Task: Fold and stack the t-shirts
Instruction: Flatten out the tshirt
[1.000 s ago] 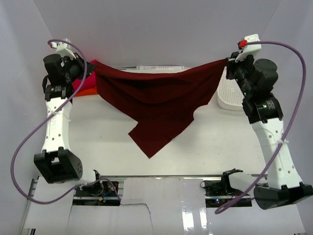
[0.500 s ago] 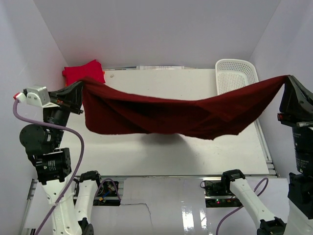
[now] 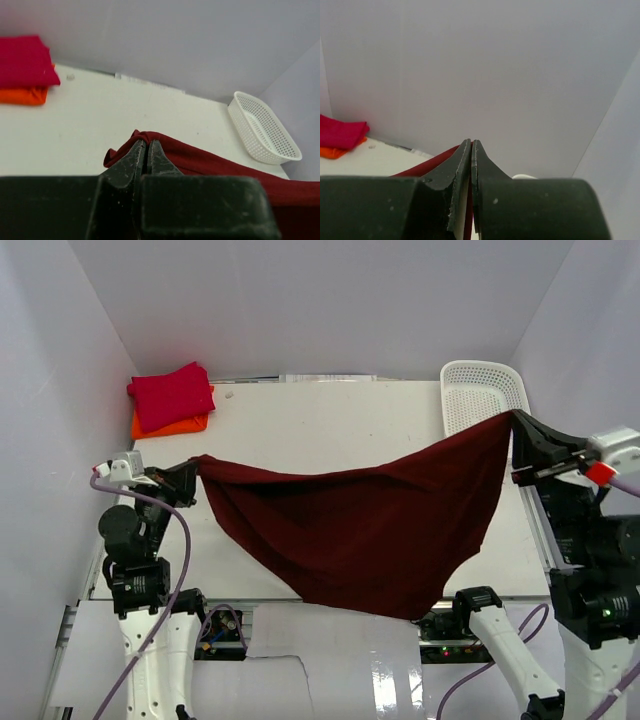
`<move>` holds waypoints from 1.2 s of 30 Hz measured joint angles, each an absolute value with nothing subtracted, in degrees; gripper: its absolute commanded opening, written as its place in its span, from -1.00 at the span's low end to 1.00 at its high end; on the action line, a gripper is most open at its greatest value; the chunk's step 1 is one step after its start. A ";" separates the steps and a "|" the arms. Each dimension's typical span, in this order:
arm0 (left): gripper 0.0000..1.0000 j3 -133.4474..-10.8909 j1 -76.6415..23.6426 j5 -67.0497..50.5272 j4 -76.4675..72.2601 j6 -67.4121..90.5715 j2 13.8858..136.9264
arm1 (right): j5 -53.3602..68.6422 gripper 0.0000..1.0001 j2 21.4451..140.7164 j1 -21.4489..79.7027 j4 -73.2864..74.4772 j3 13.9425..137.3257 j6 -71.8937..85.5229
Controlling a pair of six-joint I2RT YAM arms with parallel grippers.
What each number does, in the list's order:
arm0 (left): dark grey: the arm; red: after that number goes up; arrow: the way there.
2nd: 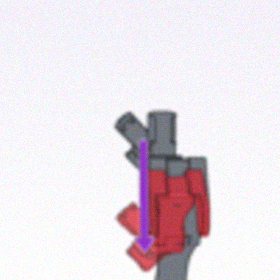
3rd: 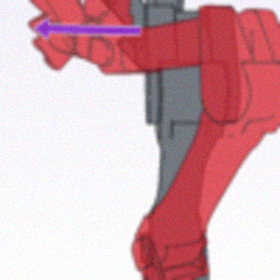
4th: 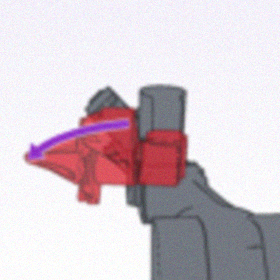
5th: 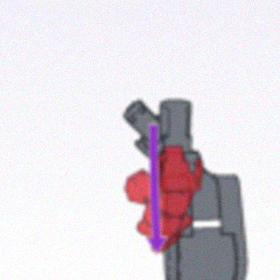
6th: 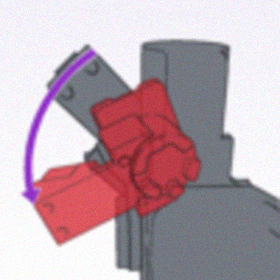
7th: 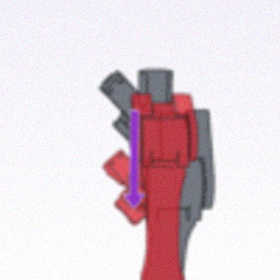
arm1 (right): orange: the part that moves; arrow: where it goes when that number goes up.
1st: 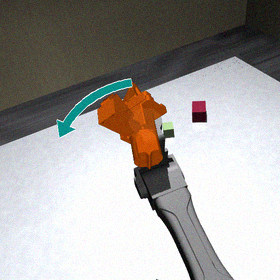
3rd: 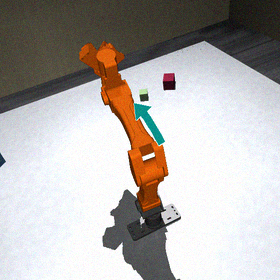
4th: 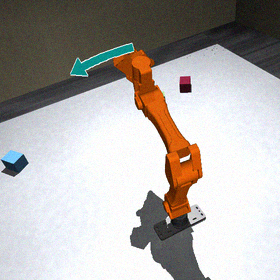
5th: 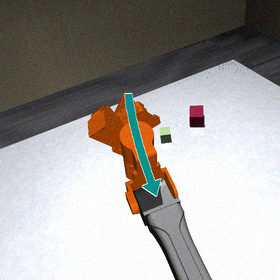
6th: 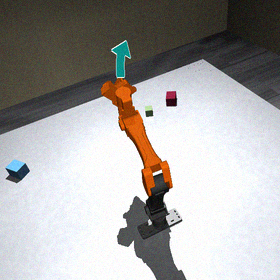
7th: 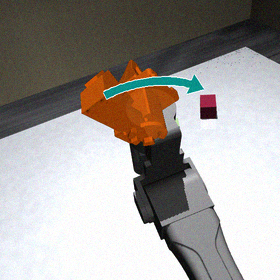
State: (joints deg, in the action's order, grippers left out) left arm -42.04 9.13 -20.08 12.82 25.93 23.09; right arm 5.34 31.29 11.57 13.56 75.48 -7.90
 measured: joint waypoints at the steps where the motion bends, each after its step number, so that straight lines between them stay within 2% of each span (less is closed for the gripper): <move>1: -1.00 -40.10 9.13 -19.40 12.84 26.39 23.03 | 5.34 -0.85 31.97 11.57 13.56 74.74 -7.84; 15: -1.00 -31.44 9.08 -11.38 22.59 36.40 30.17 | 6.42 -0.85 40.93 11.57 14.22 66.92 -4.21; 22: -1.00 -32.21 8.93 -10.57 20.53 39.11 52.40 | 6.66 -0.85 45.67 11.60 15.09 67.79 -1.93; 27: -1.00 -33.54 8.80 -10.41 18.59 39.48 61.67 | 6.04 -0.85 51.94 11.60 16.84 67.99 -1.21; 36: -1.00 -49.71 8.36 -11.09 16.14 36.18 81.84 | 4.64 -0.85 62.28 11.57 20.58 71.90 0.30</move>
State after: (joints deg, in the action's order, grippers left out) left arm -49.71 8.36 -11.09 16.14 36.18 81.84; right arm 4.64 62.28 11.57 20.58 71.90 0.30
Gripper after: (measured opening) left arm 0.105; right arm 0.080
